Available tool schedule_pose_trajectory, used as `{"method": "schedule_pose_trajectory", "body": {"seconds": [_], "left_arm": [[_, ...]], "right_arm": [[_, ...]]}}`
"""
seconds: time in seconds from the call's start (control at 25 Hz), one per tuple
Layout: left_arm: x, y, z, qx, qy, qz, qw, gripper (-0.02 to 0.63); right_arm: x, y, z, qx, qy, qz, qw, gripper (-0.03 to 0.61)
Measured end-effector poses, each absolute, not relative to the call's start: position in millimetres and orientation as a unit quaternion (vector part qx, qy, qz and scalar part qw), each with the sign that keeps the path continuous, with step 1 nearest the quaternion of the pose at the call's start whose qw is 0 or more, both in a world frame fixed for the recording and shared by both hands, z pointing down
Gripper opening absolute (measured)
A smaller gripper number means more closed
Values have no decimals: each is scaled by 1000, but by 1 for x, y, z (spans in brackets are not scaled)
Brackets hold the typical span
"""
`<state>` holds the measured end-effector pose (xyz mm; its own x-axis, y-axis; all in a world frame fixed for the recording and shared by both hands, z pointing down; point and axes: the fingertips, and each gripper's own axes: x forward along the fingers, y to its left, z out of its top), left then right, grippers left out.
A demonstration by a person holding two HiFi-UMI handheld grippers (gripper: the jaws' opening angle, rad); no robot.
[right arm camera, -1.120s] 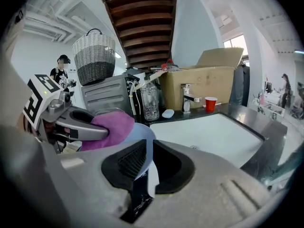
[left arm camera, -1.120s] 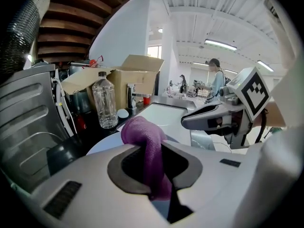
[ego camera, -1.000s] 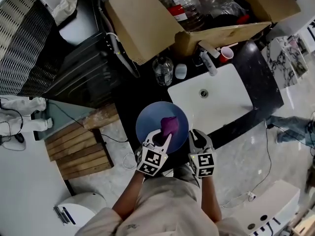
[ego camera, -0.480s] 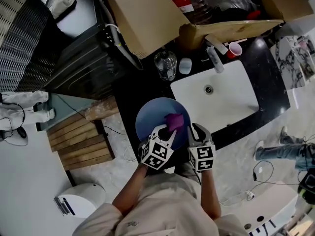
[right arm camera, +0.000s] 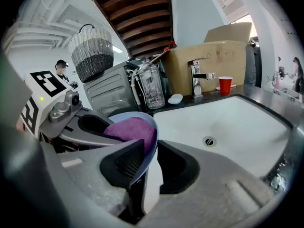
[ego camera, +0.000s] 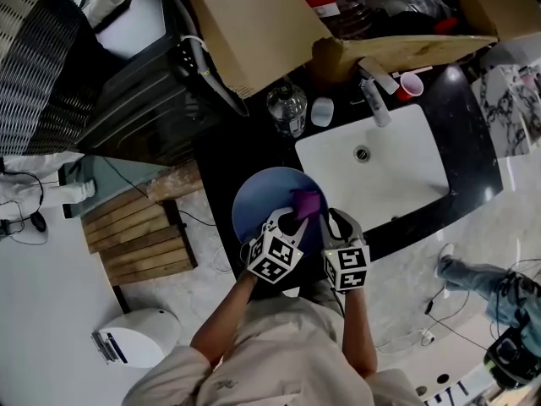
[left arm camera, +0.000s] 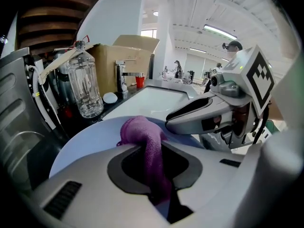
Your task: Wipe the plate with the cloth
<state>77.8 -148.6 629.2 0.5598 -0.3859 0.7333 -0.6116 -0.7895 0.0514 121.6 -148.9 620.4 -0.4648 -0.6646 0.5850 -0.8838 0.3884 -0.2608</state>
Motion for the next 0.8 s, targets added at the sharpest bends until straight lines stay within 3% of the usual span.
{"method": "schedule_pose_trajectory", "body": {"seconds": [0.8], "left_arm": [[88, -184, 633, 875, -304, 352, 134, 60]], "right_arm": [[126, -152, 625, 480, -813, 258, 206, 60]]}}
